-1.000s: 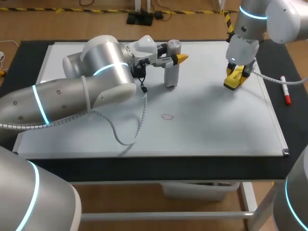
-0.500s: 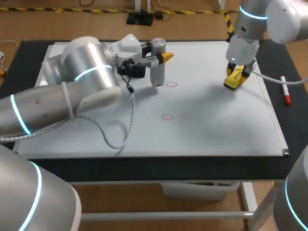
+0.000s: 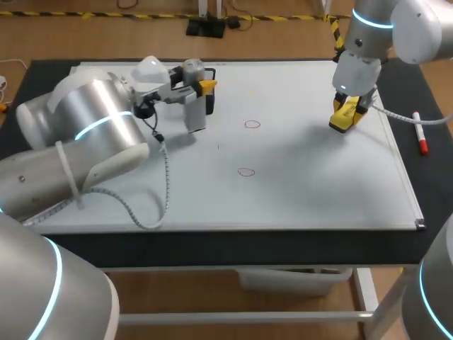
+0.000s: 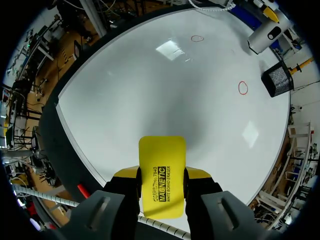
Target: Pick up the inspection probe, press it on each red-marked spot on the whiteboard one by one, put down the probe, pick up the eraser, and wipe off all the red marks.
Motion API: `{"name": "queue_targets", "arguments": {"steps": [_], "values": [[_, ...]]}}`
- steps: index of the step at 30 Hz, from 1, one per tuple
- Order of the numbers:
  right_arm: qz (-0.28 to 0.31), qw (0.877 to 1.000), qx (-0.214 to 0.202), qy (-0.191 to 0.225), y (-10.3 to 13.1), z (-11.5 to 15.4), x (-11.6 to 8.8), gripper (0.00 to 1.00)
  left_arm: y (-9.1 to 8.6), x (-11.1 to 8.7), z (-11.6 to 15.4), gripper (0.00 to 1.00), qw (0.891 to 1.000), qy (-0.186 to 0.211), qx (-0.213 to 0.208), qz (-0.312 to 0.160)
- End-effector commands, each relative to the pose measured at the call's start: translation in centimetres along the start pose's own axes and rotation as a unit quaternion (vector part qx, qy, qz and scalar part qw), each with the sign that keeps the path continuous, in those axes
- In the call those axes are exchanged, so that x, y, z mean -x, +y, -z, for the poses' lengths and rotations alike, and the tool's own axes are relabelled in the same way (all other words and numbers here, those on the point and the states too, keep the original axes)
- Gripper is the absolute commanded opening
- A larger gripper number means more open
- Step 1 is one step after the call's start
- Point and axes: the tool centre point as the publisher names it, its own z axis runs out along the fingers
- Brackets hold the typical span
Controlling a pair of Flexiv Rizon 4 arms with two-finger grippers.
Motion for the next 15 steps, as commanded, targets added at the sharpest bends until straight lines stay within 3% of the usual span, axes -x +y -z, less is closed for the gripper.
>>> {"name": "queue_targets", "arguments": {"steps": [1,15], "values": [[0.001,1.0,-0.001,0.002,-0.1,0.1,0.0,0.0,-0.1,0.8,4.2,0.0,1.0,-0.011,-0.008,0.001],[0.001,1.0,-0.001,0.002,-0.1,0.1,0.0,0.0,0.8,5.6,7.3,0.0,1.0,-0.01,-0.015,0.005]]}}
